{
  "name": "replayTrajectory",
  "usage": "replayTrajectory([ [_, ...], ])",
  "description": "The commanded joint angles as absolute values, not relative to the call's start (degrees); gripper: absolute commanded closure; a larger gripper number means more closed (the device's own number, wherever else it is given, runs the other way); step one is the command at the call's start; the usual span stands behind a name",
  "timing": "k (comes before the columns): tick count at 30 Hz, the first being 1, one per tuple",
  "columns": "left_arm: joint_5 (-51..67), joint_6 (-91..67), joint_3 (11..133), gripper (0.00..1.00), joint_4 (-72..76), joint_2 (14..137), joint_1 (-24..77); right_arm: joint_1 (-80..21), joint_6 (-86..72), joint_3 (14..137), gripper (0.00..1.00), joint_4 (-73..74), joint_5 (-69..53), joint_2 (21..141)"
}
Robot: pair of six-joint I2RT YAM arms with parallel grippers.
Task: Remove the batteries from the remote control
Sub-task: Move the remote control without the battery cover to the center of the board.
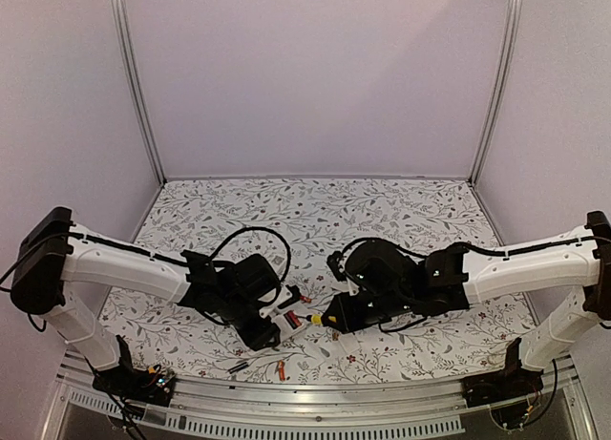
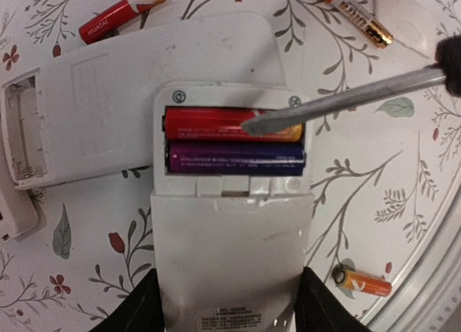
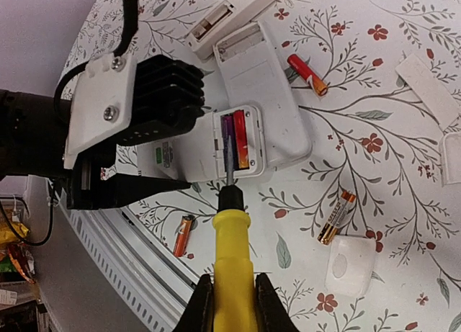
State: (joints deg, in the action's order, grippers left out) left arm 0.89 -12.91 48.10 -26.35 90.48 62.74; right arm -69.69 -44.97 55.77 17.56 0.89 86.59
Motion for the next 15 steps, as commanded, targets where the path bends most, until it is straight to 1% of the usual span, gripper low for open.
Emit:
replayTrajectory([
  [1, 2.80, -6.69, 49.76, 0.55, -24.62, 92.62, 63.44, -69.43, -43.67, 57.61, 1.00, 21.68, 0.99, 86.78],
  [6, 2.17, -2.84, 50.36, 0.56, -24.62, 93.92, 63.46, -69.43, -44.62, 57.56, 1.00, 25.39, 2.06, 86.81],
  [11, 3.10, 1.01, 50.28, 0.57, -24.43, 94.10, 64.05, -69.52, -44.77, 56.96, 1.00, 26.02, 1.77, 86.52],
  [15, 2.74, 3.40, 50.10, 0.58, -24.14, 93.60, 66.12, -69.76, -44.81, 57.41, 1.00, 26.91, 2.13, 86.31],
])
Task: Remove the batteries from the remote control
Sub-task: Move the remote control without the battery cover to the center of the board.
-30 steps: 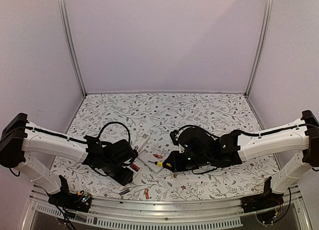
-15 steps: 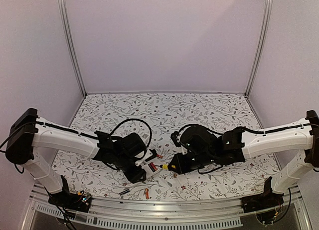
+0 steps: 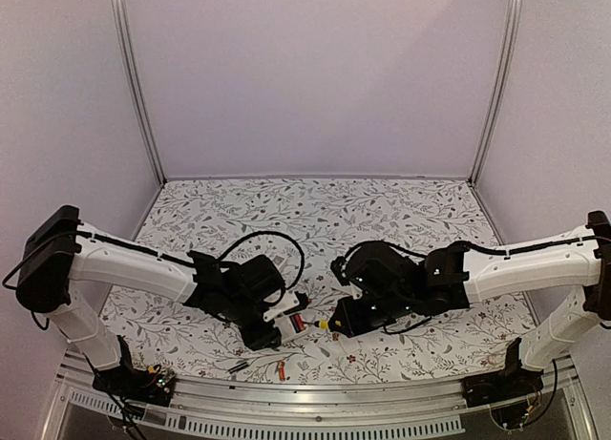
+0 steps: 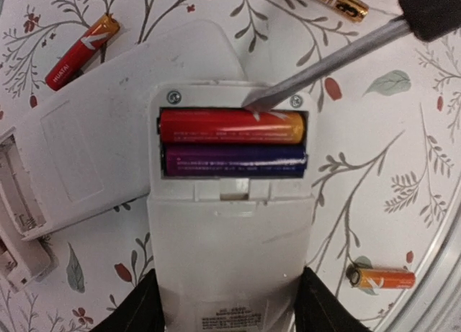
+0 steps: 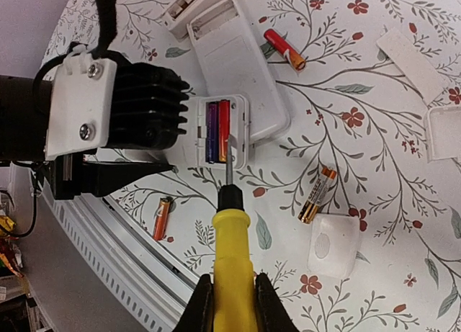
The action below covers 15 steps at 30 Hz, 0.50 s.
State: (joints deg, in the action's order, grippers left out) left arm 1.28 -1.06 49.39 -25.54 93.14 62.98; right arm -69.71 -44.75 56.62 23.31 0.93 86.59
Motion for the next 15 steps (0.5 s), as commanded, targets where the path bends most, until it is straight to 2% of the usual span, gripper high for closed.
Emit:
replayTrajectory([
  [1, 2.66, 3.69, 50.17, 0.58, -24.01, 93.49, 66.84, -69.90, -44.69, 57.58, 1.00, 27.19, 2.23, 86.31],
  [8, 3.56, 5.04, 50.20, 0.59, -23.27, 94.47, 68.98, -71.72, -45.29, 58.84, 1.00, 30.97, 5.89, 86.64],
  [15, 4.93, 6.31, 49.80, 0.61, -22.29, 95.06, 69.94, -71.82, -46.25, 56.51, 1.00, 28.23, 6.77, 83.39],
])
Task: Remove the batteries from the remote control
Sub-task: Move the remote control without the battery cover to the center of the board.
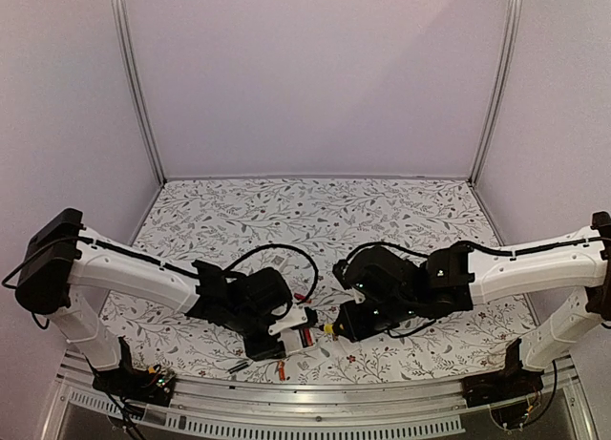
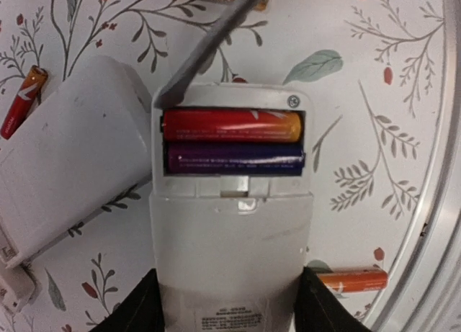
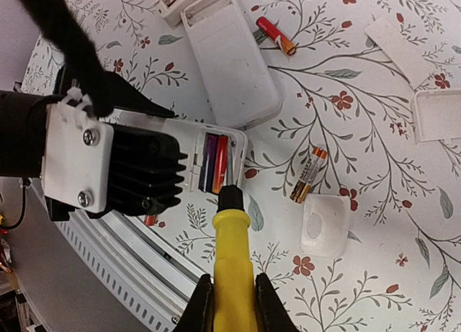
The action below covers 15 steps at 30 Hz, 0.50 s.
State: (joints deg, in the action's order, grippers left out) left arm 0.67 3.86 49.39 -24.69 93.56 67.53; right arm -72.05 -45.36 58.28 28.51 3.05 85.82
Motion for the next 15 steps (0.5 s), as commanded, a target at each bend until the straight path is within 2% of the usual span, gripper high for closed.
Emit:
replayTrajectory([
  [1, 5.33, 6.55, 49.71, 0.61, -22.18, 95.04, 70.08, -71.87, -46.35, 56.24, 1.00, 27.78, 6.84, 82.91],
  [15, 4.92, 8.42, 49.08, 0.63, -21.89, 95.54, 70.99, -71.02, -41.11, 52.80, 1.00, 26.85, 1.67, 81.95],
])
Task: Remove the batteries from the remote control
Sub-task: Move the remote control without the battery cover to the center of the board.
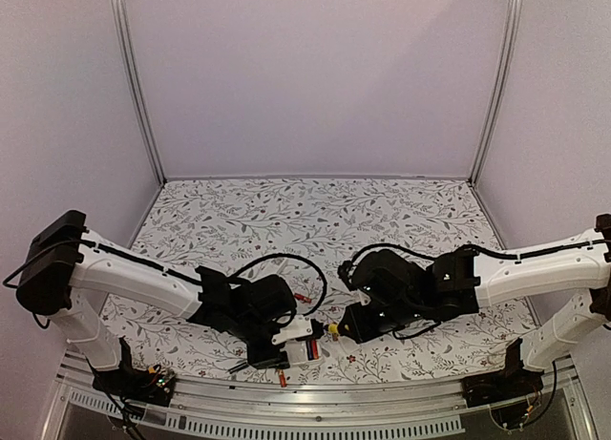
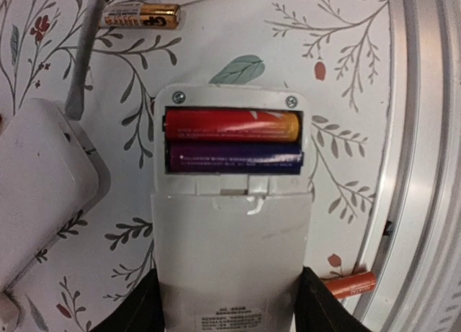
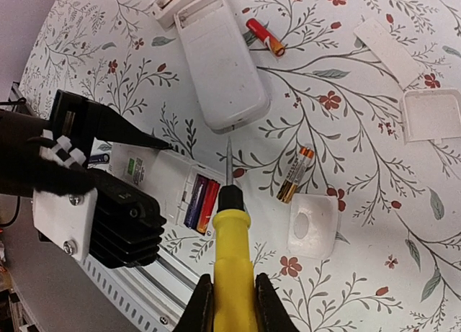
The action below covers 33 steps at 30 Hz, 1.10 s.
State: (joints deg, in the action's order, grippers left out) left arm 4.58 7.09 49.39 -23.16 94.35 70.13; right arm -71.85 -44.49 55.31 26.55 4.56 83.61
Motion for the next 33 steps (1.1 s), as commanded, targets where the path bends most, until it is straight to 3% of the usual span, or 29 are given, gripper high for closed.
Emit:
replayTrajectory([
  [1, 4.80, 8.57, 49.05, 0.63, -21.89, 95.67, 70.94, -70.75, -40.29, 52.17, 1.00, 26.75, 0.79, 80.80],
  [17, 2.95, 9.45, 48.62, 0.66, -21.45, 97.01, 70.93, -64.88, -27.89, 44.69, 1.00, 19.04, -12.37, 75.63],
  [33, 2.28, 9.66, 48.56, 0.67, -21.27, 97.52, 70.93, -62.78, -24.00, 43.30, 1.00, 17.61, -14.72, 78.30],
])
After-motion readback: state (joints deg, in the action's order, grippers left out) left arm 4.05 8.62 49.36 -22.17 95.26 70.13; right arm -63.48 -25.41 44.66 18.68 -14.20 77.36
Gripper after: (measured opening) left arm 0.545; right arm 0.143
